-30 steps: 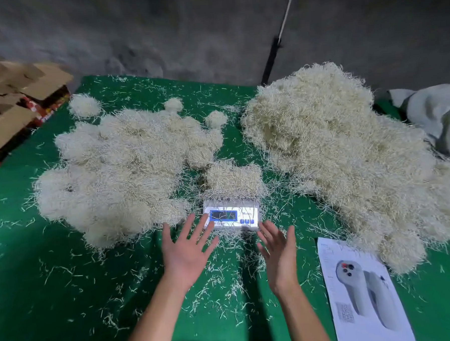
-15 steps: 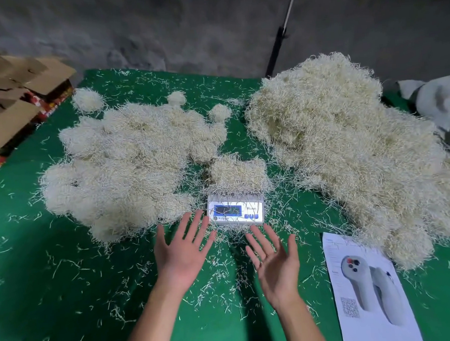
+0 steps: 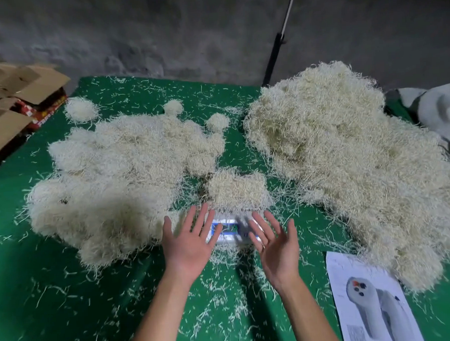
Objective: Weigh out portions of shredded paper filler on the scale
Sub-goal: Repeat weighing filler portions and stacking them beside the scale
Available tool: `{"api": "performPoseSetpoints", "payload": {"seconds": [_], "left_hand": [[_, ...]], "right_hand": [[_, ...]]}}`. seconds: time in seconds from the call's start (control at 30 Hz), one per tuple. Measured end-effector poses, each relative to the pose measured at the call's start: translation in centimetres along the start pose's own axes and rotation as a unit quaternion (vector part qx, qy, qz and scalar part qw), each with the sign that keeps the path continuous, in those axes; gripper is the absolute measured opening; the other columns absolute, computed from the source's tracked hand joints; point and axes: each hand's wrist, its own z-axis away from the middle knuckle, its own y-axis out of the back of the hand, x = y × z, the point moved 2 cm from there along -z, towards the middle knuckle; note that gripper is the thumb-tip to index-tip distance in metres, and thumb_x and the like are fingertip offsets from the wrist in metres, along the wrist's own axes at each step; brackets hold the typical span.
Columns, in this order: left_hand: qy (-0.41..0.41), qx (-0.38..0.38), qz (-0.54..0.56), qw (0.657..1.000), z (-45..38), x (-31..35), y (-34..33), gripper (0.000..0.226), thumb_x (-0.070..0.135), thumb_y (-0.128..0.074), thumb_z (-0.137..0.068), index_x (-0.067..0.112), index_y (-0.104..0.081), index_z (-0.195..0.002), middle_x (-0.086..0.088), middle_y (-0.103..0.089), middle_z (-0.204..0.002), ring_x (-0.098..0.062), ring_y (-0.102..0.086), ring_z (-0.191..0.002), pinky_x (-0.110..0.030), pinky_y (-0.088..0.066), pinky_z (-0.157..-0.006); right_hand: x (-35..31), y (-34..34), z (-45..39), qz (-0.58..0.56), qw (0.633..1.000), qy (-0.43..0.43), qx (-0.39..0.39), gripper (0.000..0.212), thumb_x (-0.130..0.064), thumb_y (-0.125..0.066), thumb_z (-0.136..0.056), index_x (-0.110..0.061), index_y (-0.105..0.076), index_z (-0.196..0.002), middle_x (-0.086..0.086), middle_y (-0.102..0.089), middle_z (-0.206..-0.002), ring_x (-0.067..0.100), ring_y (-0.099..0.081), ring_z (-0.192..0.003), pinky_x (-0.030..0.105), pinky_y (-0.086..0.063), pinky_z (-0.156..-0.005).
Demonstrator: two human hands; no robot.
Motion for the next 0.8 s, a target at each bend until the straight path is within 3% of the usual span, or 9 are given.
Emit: {"api": "performPoseSetpoints", "payload": {"seconds": [0.1,0.2,0.27,0.37,0.43,0.53,0.6,0.67,0.8], "left_hand": [[-0.053,0.043,-0.2,0.977,-3.3,0.0,-3.3,0.052,0.067,-0.04,-0.097,0.033,-0.056,-0.133,-0.006,-0.057,-0.146,-0.024,-0.057,-0.129,-0.048,-0.045,-0.106],[-0.147,0.064,-0.567,0.808,-7.0,-0.6,-6.2,0.058,0.066,-0.058,-0.09,0.054,-0.038,-0.143,0.007,-0.032,-0.161,-0.015,-0.045,-0.137,-0.039,-0.044,-0.102],[-0.146,0.075,-0.693,0.702,-10.0,-1.5,-7.2,0.096,0.068,-0.068,-0.081,0.052,-0.011,-0.155,0.014,-0.004,-0.167,-0.016,-0.016,-0.152,-0.048,-0.026,-0.117],[-0.095,0.098,-0.769,0.625,-13.7,-3.0,-7.8,0.109,0.07,-0.06,-0.086,0.033,0.012,-0.16,0.005,0.015,-0.166,-0.02,0.009,-0.154,-0.052,0.0,-0.123],[-0.069,0.081,-0.739,0.666,-15.2,-3.9,-7.9,0.099,0.064,-0.055,-0.093,0.029,0.008,-0.161,-0.001,0.004,-0.169,-0.025,-0.006,-0.155,-0.053,-0.012,-0.124],[-0.045,0.069,-0.671,0.736,-16.3,-4.6,-8.4,0.094,0.063,-0.06,-0.091,0.028,-0.009,-0.162,-0.003,-0.016,-0.168,-0.026,-0.026,-0.151,-0.047,-0.027,-0.118],[-0.035,0.076,-0.653,0.753,-16.6,-4.4,-8.8,0.1,0.067,-0.066,-0.084,0.029,-0.015,-0.161,-0.003,-0.02,-0.167,-0.027,-0.029,-0.15,-0.046,-0.03,-0.116],[-0.022,0.089,-0.621,0.778,-16.8,-3.8,-9.1,0.098,0.058,-0.074,-0.082,0.032,-0.02,-0.159,-0.005,-0.022,-0.166,-0.028,-0.031,-0.148,-0.045,-0.035,-0.113],[-0.003,0.103,-0.588,0.802,-15.6,-2.7,-9.5,0.102,0.045,-0.078,-0.073,0.019,-0.026,-0.156,-0.01,-0.036,-0.157,-0.024,-0.045,-0.126,-0.036,-0.038,-0.095]], "right_hand": [[-2.5,-1.5,-4.4,0.244,0.968,0.062,0.013,0.051,-0.055,-0.052,-0.098,-0.021,-0.059,-0.136,-0.001,-0.071,-0.123,0.006,-0.067,-0.109,0.029,-0.051,-0.096],[-4.3,-2.4,-10.0,0.37,0.916,0.129,0.087,0.04,-0.035,-0.059,-0.1,-0.022,-0.056,-0.138,-0.011,-0.059,-0.131,-0.011,-0.064,-0.097,0.01,-0.054,-0.072],[-4.9,-2.8,-13.6,0.414,0.893,0.126,0.122,0.04,-0.025,-0.055,-0.104,-0.013,-0.051,-0.143,0.0,-0.056,-0.142,0.0,-0.064,-0.111,0.025,-0.057,-0.091],[-4.1,-3.4,-17.2,0.468,0.875,0.064,0.103,0.043,-0.023,-0.049,-0.107,-0.003,-0.048,-0.144,0.014,-0.059,-0.139,0.023,-0.065,-0.111,0.026,-0.058,-0.089],[-3.0,-3.8,-18.1,0.456,0.887,0.025,0.069,0.043,-0.025,-0.048,-0.108,-0.003,-0.047,-0.145,0.012,-0.066,-0.124,0.012,-0.066,-0.088,0.011,-0.053,-0.06],[-2.1,-3.2,-18.1,0.381,0.922,-0.06,0.027,0.042,-0.022,-0.048,-0.107,0.0,-0.047,-0.143,0.001,-0.06,-0.07,0.012,-0.059,-0.054,0.02,-0.044,-0.043],[-2.7,-3.4,-18.0,0.324,0.942,-0.083,-0.006,0.042,-0.027,-0.05,-0.106,0.001,-0.051,-0.139,0.01,-0.068,-0.071,0.019,-0.068,-0.06,0.03,-0.057,-0.056],[-3.8,-3.6,-18.1,0.254,0.961,-0.104,-0.036,0.043,-0.037,-0.056,-0.103,-0.004,-0.058,-0.13,0.023,-0.072,-0.101,0.026,-0.075,-0.092,0.04,-0.06,-0.088],[-7.1,-2.9,-18.3,0.273,0.956,-0.109,-0.007,0.033,-0.029,-0.059,-0.102,-0.002,-0.064,-0.119,0.015,-0.055,-0.079,0.023,-0.048,-0.06,0.033,-0.045,-0.062]]}}
